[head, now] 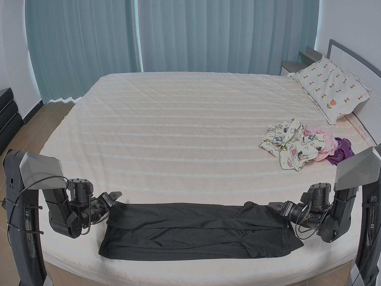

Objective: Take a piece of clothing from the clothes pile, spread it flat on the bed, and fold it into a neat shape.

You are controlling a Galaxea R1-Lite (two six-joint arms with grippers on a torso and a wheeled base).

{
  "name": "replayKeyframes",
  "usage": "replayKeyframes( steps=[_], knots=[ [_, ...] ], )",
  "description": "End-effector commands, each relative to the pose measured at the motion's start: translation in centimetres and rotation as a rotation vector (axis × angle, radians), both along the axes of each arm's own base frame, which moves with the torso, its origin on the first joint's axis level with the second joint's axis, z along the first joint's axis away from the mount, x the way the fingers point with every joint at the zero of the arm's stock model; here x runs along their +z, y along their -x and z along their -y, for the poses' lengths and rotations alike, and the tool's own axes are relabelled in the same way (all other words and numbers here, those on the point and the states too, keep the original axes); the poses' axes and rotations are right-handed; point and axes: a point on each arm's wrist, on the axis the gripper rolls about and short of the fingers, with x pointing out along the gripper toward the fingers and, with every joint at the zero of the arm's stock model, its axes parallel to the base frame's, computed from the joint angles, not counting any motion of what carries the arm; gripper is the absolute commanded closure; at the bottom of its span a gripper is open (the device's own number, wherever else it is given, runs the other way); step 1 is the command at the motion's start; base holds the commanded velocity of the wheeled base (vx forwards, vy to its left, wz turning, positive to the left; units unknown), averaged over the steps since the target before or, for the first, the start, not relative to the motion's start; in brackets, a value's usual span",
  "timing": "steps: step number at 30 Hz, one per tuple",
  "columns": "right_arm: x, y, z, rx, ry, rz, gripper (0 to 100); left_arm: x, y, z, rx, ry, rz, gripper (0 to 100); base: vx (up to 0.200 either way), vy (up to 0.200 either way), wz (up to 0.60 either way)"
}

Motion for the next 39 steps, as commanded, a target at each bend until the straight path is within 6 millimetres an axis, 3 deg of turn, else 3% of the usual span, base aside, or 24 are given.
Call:
replayKeyframes(
  steps=[1,10,15,16,28,39],
  knots=[
    [0.0,-1.7,-0.1,-0.021,-0.032,0.023,0,-0.1,0.0,0.0,0.000,0.000,-0.001,0,0.000,0.000,0.00],
    [-1.3,-4.1,-0.4,-0.061,-0.076,-0.053,0,0.0,0.0,0.0,0.000,0.000,0.000,0,0.000,0.000,0.00],
    [-2.0,-4.4,-0.3,-0.067,-0.075,-0.065,0,0.0,0.0,0.0,0.000,0.000,0.000,0,0.000,0.000,0.00],
    [-2.0,-4.6,-0.3,-0.071,-0.074,-0.059,100,0.0,0.0,0.0,0.000,0.000,0.000,0,0.000,0.000,0.00],
    [0.0,-4.7,1.4,-0.164,-0.128,-0.017,100,0.0,0.0,0.0,0.000,0.000,0.000,0,0.000,0.000,0.00],
    [-0.7,-3.6,1.7,-0.165,-0.122,-0.064,100,0.0,0.0,0.0,0.000,0.000,0.000,0,0.000,0.000,0.00]
  ],
)
